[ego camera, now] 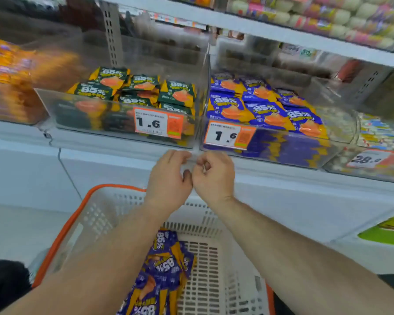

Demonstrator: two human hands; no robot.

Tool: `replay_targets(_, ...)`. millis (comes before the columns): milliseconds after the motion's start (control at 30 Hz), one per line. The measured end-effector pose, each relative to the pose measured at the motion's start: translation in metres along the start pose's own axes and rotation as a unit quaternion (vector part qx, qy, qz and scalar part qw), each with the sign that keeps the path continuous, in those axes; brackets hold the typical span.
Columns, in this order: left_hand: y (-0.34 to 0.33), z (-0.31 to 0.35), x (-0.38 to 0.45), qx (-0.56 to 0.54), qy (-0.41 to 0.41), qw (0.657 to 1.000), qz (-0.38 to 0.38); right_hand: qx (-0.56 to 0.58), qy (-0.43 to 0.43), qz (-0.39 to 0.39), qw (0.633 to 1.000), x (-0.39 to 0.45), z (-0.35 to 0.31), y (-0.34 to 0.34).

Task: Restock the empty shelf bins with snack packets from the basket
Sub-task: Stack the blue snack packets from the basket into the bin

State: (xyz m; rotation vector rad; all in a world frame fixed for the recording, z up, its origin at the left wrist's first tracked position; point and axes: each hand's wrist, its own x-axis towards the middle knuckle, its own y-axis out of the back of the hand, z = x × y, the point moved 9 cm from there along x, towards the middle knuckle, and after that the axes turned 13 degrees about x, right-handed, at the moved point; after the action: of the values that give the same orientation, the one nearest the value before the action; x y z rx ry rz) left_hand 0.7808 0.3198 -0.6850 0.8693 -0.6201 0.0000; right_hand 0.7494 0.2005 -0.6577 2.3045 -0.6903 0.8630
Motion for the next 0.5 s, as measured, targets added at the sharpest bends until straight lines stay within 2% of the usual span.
replay_targets(67, -0.031, -0.032, -0.029, 0.002, 0.074, 0.993, -0.096, -0.020, -0.098, -0.077, 0.992, -0.040, 0.043, -0.027)
replay_targets(133, -0.055, -0.059, -0.054, 0.005, 0.132, 0.977, -0.169, -0.057, -0.230, -0.143, 0.961, -0.084, 0.092, -0.044)
replay_targets(233, -0.085, -0.091, -0.087, 0.009, 0.195, 0.949, -0.248, -0.088, -0.426, -0.214, 0.875, -0.158, 0.153, -0.055)
replay_targets(300, -0.103, -0.105, -0.107, 0.009, 0.222, 0.929, -0.296, -0.084, -0.522, -0.239, 0.814, -0.206, 0.180, -0.057)
replay_targets(367, -0.118, -0.115, -0.122, 0.012, 0.237, 0.912, -0.335, -0.088, -0.574, -0.276, 0.766, -0.244, 0.201, -0.058)
replay_targets(500, -0.140, -0.128, -0.138, 0.017, 0.252, 0.891, -0.377, -0.092, -0.618, -0.375, 0.685, -0.295, 0.222, -0.068)
